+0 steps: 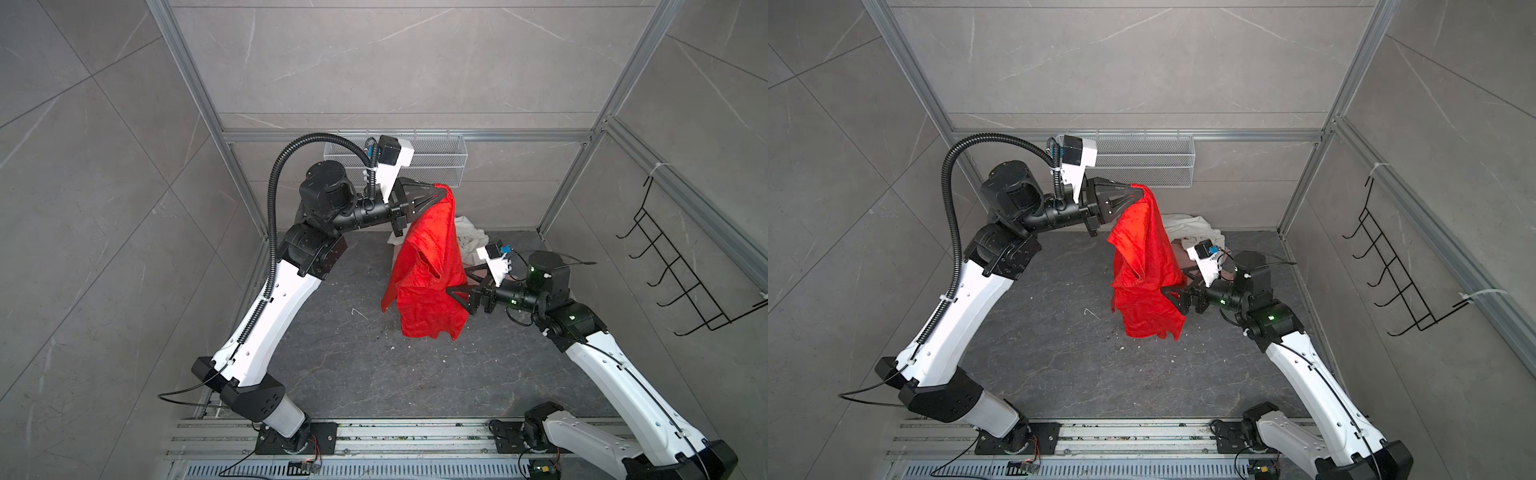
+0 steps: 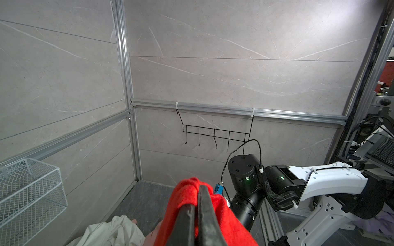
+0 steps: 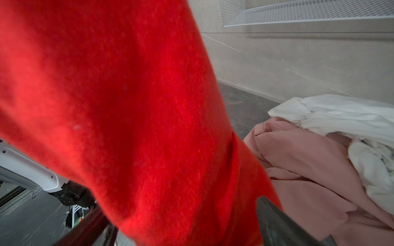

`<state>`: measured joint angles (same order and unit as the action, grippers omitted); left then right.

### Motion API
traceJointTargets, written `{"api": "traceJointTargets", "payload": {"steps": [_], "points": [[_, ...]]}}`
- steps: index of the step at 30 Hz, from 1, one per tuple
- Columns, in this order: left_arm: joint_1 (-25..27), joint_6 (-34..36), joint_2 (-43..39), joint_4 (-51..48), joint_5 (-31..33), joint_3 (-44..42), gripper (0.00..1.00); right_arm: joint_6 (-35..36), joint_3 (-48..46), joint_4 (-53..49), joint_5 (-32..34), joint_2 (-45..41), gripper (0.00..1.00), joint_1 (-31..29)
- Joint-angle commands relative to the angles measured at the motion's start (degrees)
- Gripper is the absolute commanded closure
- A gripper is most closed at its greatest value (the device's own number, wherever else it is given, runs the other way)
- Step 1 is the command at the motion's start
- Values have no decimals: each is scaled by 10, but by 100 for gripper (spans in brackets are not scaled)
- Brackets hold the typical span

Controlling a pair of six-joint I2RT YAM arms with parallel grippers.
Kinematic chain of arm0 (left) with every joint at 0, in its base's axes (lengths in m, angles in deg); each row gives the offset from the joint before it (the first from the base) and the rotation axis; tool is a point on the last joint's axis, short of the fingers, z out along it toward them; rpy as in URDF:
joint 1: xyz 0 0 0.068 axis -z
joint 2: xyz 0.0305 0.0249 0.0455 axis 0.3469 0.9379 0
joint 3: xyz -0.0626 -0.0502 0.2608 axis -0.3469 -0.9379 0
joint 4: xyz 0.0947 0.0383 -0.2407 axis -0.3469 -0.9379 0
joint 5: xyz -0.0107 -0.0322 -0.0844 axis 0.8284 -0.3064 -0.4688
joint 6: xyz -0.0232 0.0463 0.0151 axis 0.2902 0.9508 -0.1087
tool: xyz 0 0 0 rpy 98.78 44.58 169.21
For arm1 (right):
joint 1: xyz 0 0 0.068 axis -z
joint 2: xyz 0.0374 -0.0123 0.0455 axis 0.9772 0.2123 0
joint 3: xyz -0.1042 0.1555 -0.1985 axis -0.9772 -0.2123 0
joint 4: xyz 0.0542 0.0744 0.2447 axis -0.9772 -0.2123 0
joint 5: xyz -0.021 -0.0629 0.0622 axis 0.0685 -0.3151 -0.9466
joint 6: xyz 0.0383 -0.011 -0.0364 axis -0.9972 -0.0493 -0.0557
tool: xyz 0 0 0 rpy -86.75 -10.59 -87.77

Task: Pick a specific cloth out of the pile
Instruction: 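Grasp the hanging red cloth's lower part with the right gripper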

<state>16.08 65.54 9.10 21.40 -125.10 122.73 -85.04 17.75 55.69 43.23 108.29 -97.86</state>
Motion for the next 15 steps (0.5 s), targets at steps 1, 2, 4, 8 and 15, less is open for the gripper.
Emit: {"api": "traceJointTargets", "payload": {"steps": [1,2,4,8,15], "points": [[2,-14,-26,59,-7,7,100,-1,-8,33,1,11,0,-13],[2,-14,-26,60,-7,7,100,-3,-9,37,0,14,0,-16],[2,-13,-26,60,-7,7,100,-7,-10,47,-1,19,0,-23],[1,-13,-27,60,-8,5,100,-9,-10,57,-2,28,2,-36],[2,-9,-33,60,-2,-4,100,-13,-6,62,-4,38,32,-51]]}}
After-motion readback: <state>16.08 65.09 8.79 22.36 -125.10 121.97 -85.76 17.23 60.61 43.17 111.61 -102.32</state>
